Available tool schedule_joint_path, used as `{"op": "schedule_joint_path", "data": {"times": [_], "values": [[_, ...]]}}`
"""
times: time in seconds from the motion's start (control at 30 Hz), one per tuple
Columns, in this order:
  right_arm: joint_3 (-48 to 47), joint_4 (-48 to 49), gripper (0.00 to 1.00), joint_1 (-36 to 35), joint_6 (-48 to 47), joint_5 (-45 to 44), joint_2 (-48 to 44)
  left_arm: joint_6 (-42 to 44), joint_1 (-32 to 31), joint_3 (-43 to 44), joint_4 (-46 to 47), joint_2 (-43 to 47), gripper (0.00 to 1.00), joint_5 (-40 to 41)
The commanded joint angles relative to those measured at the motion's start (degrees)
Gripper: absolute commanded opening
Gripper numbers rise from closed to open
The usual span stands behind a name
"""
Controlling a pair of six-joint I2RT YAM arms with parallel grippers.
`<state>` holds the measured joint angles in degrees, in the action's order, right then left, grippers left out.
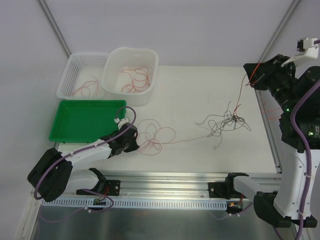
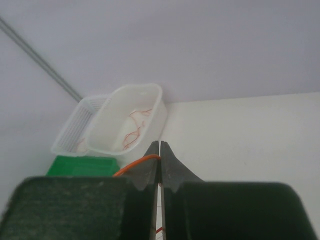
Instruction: Untangle the cables
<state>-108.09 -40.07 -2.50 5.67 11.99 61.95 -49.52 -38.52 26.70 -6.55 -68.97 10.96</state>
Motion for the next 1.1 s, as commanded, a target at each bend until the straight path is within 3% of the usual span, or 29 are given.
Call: {"op": "schedule_joint_path", "data": {"times": [0.0,0.07,0.1,0.2,0.3,0.37,0.47,0.6,0.7,0.77,0.9,1.07], "values": [[10.04,6.21,0.01,-0.83,5.40,16.62,0.28,4.41,0.03,0.81,1.53,2.60,0.00,-4.26],[15.08,7.29,0.01,-4.24,4.71,19.03,-0.60,8.55,-1.37,1.51,3.99,5.14,0.04,-8.30],[19.63,6.94,0.01,-5.74,4.09,18.17,-1.48,9.95,-1.99,2.38,4.87,5.86,0.21,-9.63],[25.98,7.03,0.01,-10.93,1.19,13.51,-3.33,14.09,-4.71,4.49,8.02,8.32,0.54,-12.96],[33.28,6.85,0.01,-12.79,-0.48,7.73,-5.17,16.03,-5.77,6.51,8.65,10.08,0.64,-13.86],[38.91,6.33,0.01,-12.70,-0.92,3.85,-5.70,16.64,-5.95,7.49,8.74,10.87,0.84,-15.26],[46.01,5.89,0.01,-12.79,-1.02,-3.18,-6.84,17.87,-6.91,9.86,8.66,10.44,0.99,-17.29],[51.31,3.96,0.01,-12.27,0.12,-18.26,-8.78,18.05,-8.32,12.49,7.96,7.19,0.99,-15.36],[52.81,1.68,0.04,-10.60,0.57,-24.72,-9.66,17.53,-9.20,14.25,6.81,2.98,0.99,-11.33],[52.72,1.32,0.22,-10.50,-1.71,-24.21,-9.57,17.00,-9.99,14.96,3.21,-0.28,0.99,-6.33],[53.33,2.19,0.49,-13.04,-4.00,-10.60,-4.67,16.47,-10.61,18.38,0.48,-6.52,0.99,-3.67],[55.97,6.22,0.72,-22.70,-0.42,-9.26,2.11,16.21,-12.63,23.21,-1.71,-14.52,0.97,-0.94]]}}
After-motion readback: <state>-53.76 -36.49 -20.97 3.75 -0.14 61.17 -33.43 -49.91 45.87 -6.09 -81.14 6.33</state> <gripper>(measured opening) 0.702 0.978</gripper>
